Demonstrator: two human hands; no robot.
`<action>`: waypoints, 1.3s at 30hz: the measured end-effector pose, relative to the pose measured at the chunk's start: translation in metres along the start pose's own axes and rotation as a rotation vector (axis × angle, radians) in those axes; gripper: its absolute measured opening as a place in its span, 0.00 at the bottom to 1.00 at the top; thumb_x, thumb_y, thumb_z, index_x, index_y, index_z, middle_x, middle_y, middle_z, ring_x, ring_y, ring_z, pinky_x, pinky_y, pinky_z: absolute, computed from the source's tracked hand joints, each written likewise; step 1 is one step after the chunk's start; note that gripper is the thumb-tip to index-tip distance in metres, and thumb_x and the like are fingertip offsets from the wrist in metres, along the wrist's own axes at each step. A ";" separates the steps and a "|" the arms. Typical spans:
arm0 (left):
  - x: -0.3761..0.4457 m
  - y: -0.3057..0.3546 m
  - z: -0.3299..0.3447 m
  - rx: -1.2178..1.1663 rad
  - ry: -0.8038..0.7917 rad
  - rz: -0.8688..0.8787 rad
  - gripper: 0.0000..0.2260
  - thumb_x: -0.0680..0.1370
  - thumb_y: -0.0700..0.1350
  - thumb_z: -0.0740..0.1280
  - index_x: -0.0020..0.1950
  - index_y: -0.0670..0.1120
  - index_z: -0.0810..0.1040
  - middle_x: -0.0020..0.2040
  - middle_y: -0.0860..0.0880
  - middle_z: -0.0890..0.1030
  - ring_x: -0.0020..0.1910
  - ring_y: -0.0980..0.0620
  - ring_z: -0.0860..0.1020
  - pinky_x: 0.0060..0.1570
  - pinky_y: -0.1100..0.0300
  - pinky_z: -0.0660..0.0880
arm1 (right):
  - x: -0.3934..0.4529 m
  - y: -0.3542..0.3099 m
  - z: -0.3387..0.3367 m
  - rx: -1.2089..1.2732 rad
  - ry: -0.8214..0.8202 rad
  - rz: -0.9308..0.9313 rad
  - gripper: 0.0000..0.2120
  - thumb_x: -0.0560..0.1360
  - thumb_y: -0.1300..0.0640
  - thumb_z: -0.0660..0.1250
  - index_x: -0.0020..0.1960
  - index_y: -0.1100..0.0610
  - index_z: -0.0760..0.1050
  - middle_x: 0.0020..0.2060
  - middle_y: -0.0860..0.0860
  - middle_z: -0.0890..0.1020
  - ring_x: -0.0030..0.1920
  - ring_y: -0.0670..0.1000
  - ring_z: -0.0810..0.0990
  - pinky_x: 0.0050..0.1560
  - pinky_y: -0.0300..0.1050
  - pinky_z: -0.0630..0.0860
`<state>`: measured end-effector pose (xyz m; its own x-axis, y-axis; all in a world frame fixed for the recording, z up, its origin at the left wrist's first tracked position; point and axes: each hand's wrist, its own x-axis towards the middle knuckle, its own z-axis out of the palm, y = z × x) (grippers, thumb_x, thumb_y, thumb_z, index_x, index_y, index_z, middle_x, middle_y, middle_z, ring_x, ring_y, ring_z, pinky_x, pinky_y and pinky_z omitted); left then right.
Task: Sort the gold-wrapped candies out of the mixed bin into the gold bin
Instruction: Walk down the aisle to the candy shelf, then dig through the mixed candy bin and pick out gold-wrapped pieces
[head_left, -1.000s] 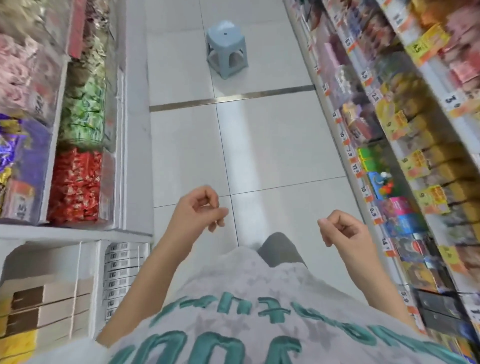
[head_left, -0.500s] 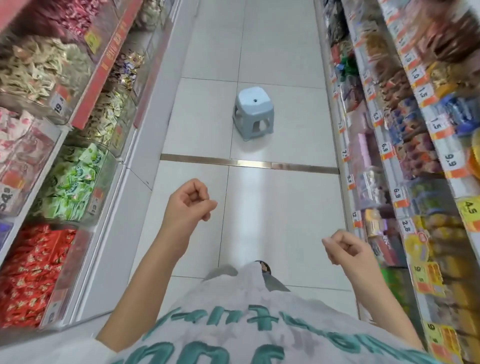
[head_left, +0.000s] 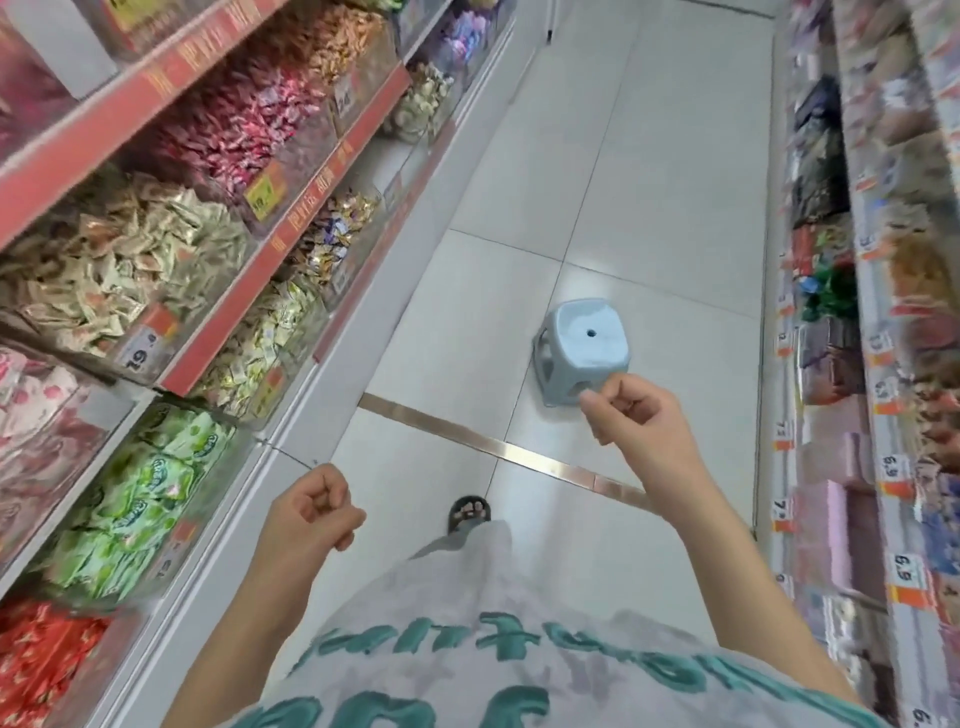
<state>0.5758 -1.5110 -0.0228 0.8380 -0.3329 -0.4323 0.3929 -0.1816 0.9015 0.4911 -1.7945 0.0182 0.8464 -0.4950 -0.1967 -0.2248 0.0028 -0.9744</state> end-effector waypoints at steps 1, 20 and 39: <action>0.022 0.015 0.011 0.006 -0.016 0.010 0.11 0.60 0.37 0.66 0.28 0.49 0.65 0.28 0.52 0.65 0.27 0.53 0.62 0.29 0.62 0.62 | 0.023 -0.002 -0.002 0.006 -0.009 0.009 0.16 0.75 0.62 0.68 0.31 0.58 0.67 0.24 0.46 0.70 0.28 0.44 0.68 0.33 0.31 0.66; 0.396 0.195 0.188 0.111 0.069 0.098 0.13 0.72 0.32 0.69 0.36 0.46 0.70 0.28 0.56 0.70 0.27 0.57 0.68 0.29 0.67 0.68 | 0.338 0.013 -0.119 -0.052 -0.113 0.322 0.17 0.74 0.62 0.70 0.29 0.58 0.70 0.25 0.53 0.72 0.28 0.47 0.69 0.31 0.31 0.66; 0.544 0.168 0.052 0.093 0.398 -0.302 0.03 0.74 0.37 0.70 0.43 0.41 0.76 0.38 0.50 0.78 0.33 0.56 0.75 0.37 0.64 0.71 | 0.698 -0.042 0.163 -0.375 -0.992 0.225 0.04 0.75 0.56 0.71 0.42 0.56 0.78 0.38 0.50 0.84 0.38 0.45 0.78 0.39 0.34 0.72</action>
<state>1.0780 -1.7703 -0.1077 0.7787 0.1223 -0.6153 0.6197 -0.3027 0.7241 1.1703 -1.9984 -0.0959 0.7429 0.4074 -0.5311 -0.4141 -0.3436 -0.8429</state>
